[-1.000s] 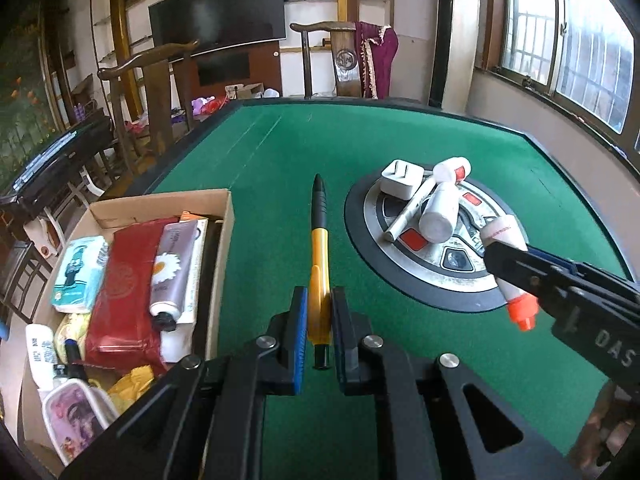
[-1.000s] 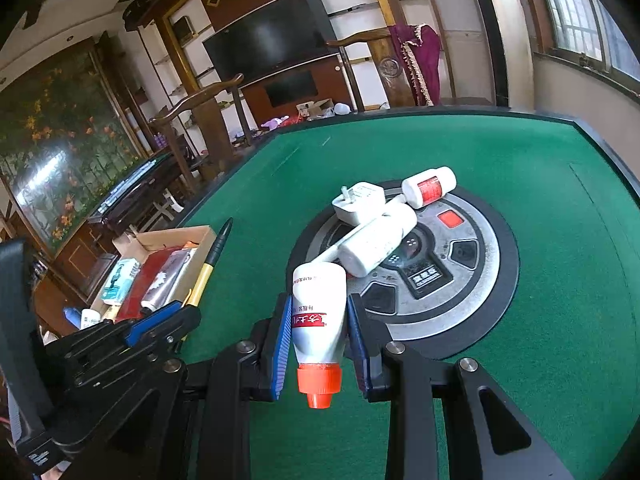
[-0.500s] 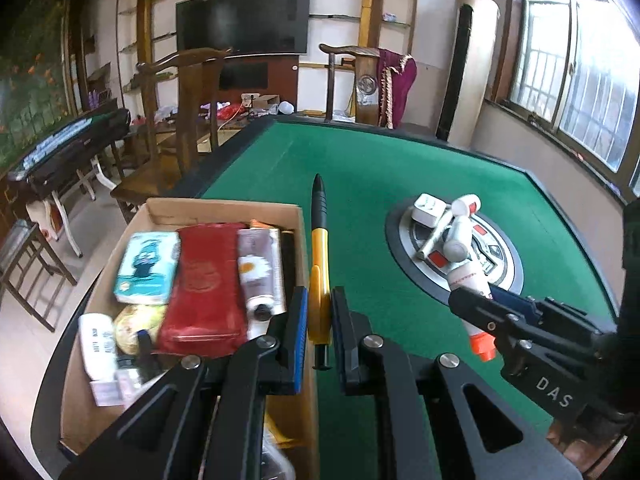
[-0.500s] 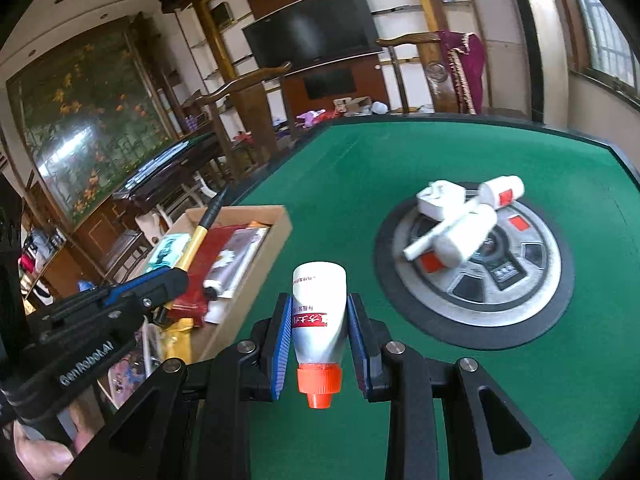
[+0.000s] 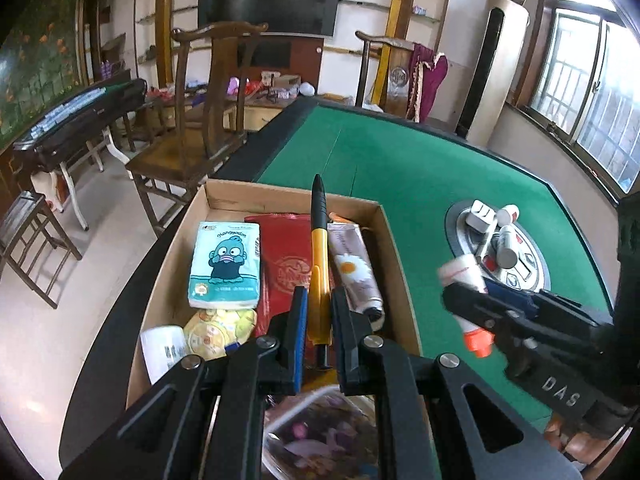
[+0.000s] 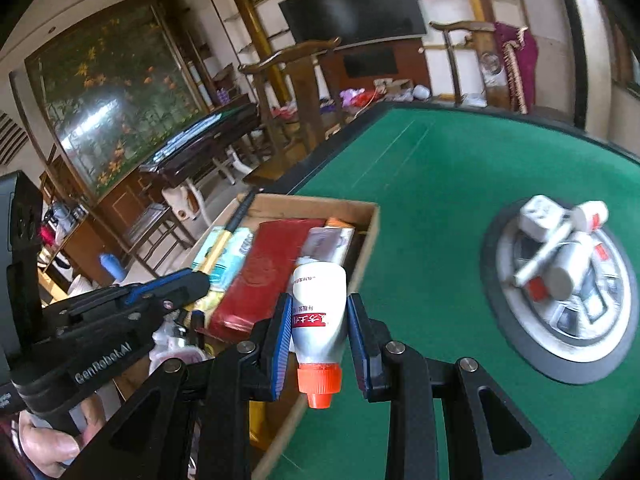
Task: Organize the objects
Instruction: 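Carry the pen and orange-capped bottle over the box and open both tools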
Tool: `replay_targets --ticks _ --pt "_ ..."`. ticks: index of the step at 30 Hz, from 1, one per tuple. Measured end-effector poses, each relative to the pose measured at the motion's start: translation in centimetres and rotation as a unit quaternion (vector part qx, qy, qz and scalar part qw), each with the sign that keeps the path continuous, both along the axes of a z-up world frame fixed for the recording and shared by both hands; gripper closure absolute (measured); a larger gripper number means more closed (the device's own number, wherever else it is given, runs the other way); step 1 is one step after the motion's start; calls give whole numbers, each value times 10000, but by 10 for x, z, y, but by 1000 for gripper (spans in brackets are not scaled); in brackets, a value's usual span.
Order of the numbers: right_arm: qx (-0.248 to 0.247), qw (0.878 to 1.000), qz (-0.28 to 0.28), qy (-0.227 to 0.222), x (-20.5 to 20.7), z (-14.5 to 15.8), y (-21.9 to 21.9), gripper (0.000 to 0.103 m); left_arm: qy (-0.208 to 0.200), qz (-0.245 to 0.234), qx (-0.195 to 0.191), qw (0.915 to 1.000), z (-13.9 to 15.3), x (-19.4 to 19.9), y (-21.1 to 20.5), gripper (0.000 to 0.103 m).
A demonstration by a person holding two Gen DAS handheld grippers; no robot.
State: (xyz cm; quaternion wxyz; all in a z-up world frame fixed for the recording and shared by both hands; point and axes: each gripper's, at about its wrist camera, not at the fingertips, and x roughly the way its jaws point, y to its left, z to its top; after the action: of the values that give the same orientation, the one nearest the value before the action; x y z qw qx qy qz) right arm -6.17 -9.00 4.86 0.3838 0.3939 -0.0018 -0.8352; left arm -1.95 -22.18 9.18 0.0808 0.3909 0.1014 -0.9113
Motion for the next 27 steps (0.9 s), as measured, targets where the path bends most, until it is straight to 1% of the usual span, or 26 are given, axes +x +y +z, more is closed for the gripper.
replay_targets --ticks 5,7,9,18,22,27 --pt "81 9997 85 -209 -14 -9 -32 73 -290 -11 283 9992 -11 -15 -19 92" --pt "122 9995 97 -260 -18 -12 -40 73 -345 9 264 9991 -14 -18 -23 92" --pt "132 9993 120 -326 -20 -16 -47 73 -389 47 326 9987 -18 -20 -28 92" --pt "315 9984 291 -364 -15 -29 -74 73 -492 97 499 9975 -30 -20 -44 92" --pt "384 9981 329 -341 -15 -31 -79 73 -551 125 603 9966 -37 -20 -48 92" --pt "512 9974 376 -342 -14 -35 -83 73 -533 177 628 9964 -39 -15 -51 92"
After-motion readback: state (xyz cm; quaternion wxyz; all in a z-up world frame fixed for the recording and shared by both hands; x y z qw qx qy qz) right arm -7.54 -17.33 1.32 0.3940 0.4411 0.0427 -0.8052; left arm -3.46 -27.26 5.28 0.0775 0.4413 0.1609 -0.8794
